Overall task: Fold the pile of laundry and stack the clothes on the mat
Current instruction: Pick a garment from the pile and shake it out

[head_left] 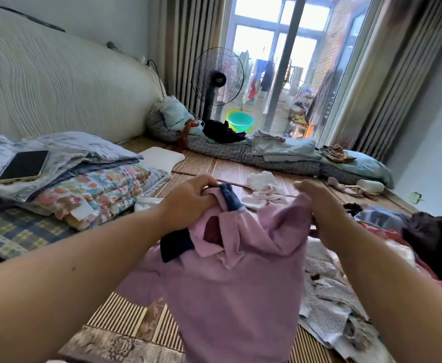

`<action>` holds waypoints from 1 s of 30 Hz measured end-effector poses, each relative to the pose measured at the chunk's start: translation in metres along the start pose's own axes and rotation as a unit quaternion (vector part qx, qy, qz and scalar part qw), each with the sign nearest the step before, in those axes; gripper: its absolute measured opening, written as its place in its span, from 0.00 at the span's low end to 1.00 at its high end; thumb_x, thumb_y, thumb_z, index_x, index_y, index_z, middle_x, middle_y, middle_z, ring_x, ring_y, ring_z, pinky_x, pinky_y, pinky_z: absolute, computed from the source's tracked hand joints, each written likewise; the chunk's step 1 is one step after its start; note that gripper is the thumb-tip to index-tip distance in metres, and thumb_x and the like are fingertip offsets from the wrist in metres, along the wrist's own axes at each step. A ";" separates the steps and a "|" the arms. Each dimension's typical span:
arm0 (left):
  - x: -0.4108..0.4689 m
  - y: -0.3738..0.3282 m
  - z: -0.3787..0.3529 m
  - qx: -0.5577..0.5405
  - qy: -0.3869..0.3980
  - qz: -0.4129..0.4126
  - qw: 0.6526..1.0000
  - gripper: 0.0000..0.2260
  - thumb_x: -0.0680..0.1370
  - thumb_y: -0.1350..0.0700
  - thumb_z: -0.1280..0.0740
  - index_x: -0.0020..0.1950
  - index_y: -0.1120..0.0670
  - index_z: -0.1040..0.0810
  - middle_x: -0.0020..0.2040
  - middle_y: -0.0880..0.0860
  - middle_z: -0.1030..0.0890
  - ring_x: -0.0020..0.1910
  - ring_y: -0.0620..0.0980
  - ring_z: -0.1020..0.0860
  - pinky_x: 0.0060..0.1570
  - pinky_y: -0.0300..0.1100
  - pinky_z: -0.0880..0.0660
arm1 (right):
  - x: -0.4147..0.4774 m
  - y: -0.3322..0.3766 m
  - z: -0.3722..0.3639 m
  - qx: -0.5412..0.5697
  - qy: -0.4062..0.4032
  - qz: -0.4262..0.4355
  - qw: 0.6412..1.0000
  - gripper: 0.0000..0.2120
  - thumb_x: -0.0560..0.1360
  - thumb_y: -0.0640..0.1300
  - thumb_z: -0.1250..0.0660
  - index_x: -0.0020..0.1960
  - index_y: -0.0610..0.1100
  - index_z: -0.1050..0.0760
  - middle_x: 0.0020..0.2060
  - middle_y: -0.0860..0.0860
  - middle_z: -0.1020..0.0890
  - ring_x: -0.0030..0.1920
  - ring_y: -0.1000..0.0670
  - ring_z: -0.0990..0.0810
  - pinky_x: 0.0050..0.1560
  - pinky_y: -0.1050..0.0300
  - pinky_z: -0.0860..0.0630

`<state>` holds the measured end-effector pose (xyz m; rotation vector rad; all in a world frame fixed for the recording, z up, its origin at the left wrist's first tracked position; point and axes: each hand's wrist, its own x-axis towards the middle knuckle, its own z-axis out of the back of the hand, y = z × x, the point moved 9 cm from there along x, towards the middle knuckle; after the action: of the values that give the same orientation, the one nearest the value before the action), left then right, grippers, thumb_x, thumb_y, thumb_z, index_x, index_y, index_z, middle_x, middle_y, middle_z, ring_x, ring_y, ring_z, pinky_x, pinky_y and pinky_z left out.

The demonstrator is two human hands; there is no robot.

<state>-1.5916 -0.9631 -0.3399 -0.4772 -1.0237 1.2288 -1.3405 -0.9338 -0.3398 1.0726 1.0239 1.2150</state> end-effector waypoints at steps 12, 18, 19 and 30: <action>0.003 -0.028 -0.006 0.268 0.074 -0.111 0.954 0.15 0.73 0.60 0.33 0.57 0.46 0.20 0.51 0.47 0.18 0.50 0.47 0.22 0.49 0.38 0.28 | -0.011 -0.040 -0.085 -0.309 0.174 0.067 0.933 0.07 0.70 0.38 0.28 0.47 0.45 0.16 0.42 0.44 0.15 0.42 0.47 0.18 0.48 0.51 0.20; 0.002 0.016 0.030 0.347 0.037 -0.054 0.936 0.13 0.75 0.61 0.34 0.57 0.48 0.20 0.53 0.50 0.18 0.50 0.48 0.23 0.48 0.41 0.28 | 0.002 -0.027 -0.028 -0.208 0.062 0.071 0.974 0.05 0.73 0.37 0.32 0.39 0.43 0.21 0.35 0.46 0.20 0.35 0.50 0.25 0.26 0.64 0.33; 0.003 0.017 0.037 0.338 0.011 -0.052 0.940 0.11 0.75 0.60 0.34 0.54 0.48 0.19 0.51 0.50 0.18 0.48 0.48 0.24 0.45 0.40 0.29 | 0.002 -0.019 -0.021 -0.145 0.049 0.073 0.986 0.04 0.73 0.37 0.33 0.40 0.41 0.22 0.36 0.45 0.20 0.37 0.48 0.26 0.29 0.61 0.33; 0.009 -0.005 0.054 -0.152 0.017 0.193 0.969 0.10 0.76 0.46 0.33 0.47 0.51 0.18 0.40 0.53 0.14 0.38 0.50 0.16 0.44 0.44 0.22 | -0.034 0.103 0.009 0.042 -0.100 0.314 0.943 0.07 0.75 0.43 0.41 0.41 0.49 0.26 0.34 0.56 0.22 0.34 0.63 0.25 0.36 0.65 0.31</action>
<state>-1.6349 -0.9677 -0.3059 -0.9701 -1.1288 1.4030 -1.3546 -0.9643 -0.2362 1.6303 0.5883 1.5295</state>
